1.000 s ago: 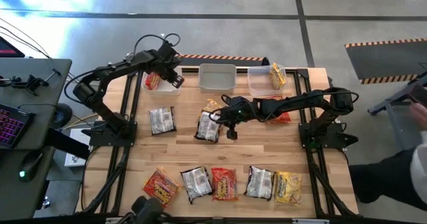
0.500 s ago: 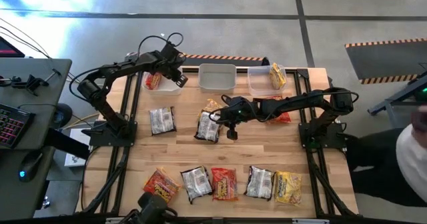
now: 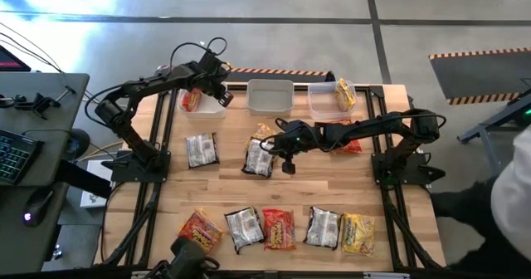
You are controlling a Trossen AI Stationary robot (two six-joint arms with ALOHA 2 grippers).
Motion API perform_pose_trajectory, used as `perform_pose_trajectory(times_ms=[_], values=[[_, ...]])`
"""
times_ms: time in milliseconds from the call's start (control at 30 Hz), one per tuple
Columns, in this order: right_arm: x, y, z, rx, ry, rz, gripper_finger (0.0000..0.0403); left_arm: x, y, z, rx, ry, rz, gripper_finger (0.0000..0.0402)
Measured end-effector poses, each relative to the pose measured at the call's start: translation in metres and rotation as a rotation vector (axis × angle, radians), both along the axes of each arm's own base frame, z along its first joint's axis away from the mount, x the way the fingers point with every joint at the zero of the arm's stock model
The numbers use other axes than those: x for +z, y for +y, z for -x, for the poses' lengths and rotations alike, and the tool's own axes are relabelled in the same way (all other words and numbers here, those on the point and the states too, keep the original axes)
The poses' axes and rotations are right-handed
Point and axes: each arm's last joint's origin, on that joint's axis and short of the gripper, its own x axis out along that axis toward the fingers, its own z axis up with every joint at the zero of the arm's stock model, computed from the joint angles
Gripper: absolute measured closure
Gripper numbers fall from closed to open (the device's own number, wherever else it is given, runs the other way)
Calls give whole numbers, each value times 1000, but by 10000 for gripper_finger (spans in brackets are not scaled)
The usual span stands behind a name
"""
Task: Sort Maruchan noodles
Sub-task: Adjust the white bin, then put the black noodle pack into the gray bin
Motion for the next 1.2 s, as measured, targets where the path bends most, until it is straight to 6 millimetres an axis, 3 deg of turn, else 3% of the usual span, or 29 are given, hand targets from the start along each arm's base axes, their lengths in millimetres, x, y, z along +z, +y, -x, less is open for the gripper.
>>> perform_pose_trajectory(times_ms=[200,400,633,867,1033,1200], values=[[0,0,0,6,-1,9,403,20,-7,16,60,74,-53,401],[2,-1,-1,10,-21,19,403,14,-9,41,190,296,-12,401],[1,5,-2,4,-21,31,403,12,-7,43,199,349,-71,401],[-12,24,-13,-10,-46,90,403,24,-11,44,180,135,-167,401],[-18,48,-19,63,-98,117,403,28,-40,50,91,-36,-255,401],[-10,62,-23,68,-202,186,403,31,-79,53,37,-261,-382,401]])
